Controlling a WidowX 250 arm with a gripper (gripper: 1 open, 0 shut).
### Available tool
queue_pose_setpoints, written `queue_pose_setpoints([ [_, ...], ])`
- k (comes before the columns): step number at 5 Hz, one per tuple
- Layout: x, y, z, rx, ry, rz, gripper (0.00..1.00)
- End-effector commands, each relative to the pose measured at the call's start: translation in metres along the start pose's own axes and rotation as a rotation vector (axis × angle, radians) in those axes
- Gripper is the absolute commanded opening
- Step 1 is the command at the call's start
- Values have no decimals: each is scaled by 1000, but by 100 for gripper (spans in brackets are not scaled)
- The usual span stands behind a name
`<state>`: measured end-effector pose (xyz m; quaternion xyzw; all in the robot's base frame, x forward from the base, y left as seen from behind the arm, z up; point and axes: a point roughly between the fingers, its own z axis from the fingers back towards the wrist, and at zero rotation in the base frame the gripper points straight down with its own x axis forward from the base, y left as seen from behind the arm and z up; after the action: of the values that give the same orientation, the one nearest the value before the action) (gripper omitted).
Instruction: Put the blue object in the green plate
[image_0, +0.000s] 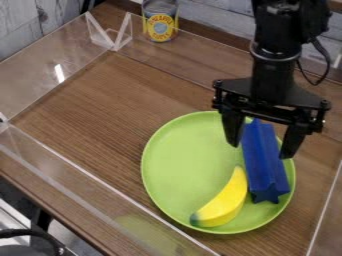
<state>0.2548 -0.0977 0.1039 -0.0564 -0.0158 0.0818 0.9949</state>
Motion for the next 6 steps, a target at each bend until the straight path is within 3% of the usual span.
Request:
queue_pose_setpoints([
  [1, 1, 1, 17, -29, -42, 0, 100],
  [6, -10, 5, 25, -40, -10, -20, 100],
])
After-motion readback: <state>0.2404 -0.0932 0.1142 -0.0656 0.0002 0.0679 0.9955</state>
